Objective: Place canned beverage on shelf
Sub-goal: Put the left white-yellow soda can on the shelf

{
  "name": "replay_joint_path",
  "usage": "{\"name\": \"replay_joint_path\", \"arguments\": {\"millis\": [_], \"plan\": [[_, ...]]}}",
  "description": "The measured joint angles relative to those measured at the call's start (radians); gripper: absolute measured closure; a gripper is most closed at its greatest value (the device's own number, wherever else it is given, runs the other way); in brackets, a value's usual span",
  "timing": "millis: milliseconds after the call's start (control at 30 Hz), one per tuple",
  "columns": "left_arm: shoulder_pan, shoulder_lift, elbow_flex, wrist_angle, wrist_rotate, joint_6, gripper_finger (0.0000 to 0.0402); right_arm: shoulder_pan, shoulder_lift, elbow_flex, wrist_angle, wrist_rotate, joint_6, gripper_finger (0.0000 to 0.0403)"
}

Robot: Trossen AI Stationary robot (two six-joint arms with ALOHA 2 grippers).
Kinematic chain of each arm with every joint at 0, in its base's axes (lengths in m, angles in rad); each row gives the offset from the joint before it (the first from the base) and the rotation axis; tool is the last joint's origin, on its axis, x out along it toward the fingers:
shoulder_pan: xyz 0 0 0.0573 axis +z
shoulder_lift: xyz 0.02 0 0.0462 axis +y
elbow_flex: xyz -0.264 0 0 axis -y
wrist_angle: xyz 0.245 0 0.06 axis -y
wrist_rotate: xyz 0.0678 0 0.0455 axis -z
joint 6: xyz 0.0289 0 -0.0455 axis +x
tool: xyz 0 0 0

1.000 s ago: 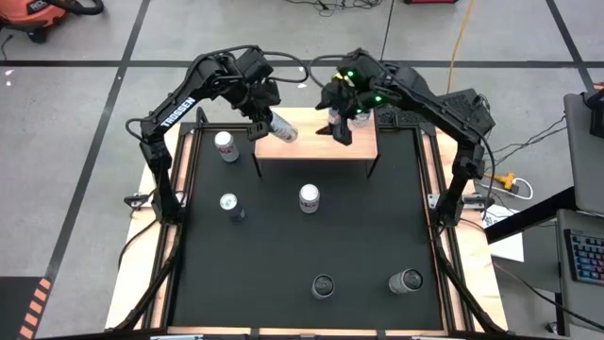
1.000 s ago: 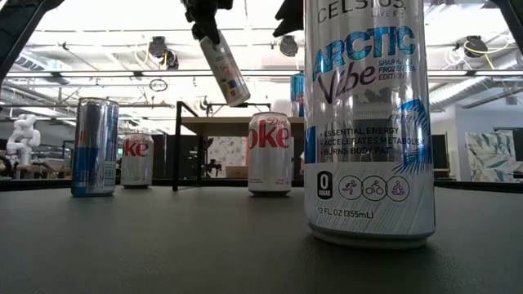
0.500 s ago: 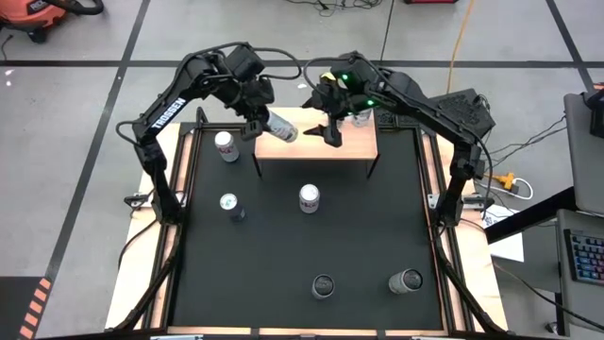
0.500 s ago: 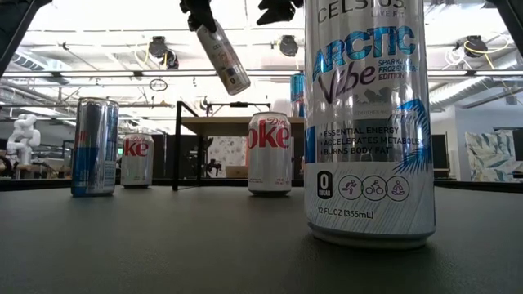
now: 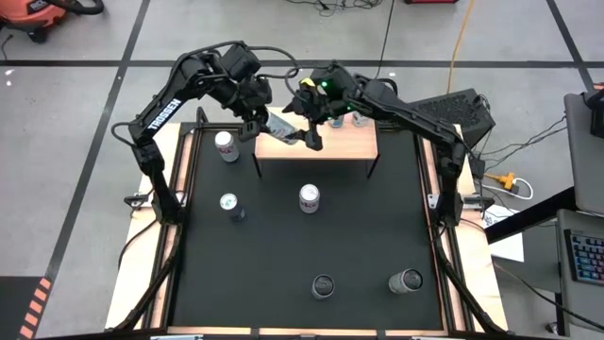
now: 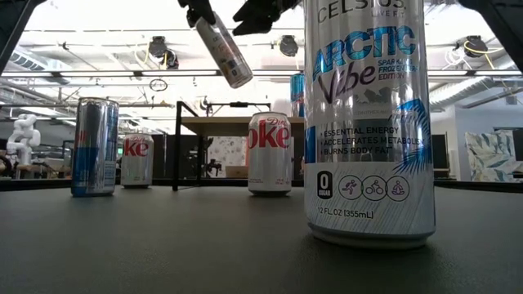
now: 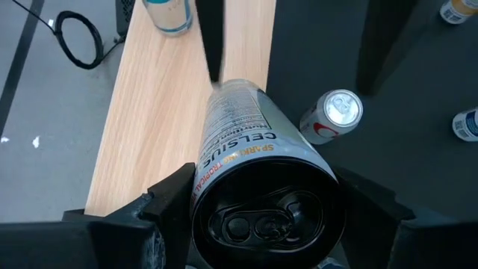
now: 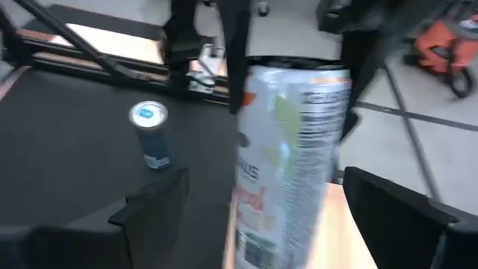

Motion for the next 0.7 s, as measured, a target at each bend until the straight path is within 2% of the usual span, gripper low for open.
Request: {"name": "replay_joint_path", "arguments": {"millis": [433, 700], "plan": [[-0.007, 0.0, 0.0, 0.008, 0.08, 0.0, 0.0155, 0.001, 0.036, 0.0, 0.073, -0.001, 0.004, 0.0065], [-0.007, 0.0, 0.0, 0.016, 0.085, 0.0, 0.0155, 0.007, 0.037, 0.0, 0.096, -0.001, 0.027, 0.0065]]}}
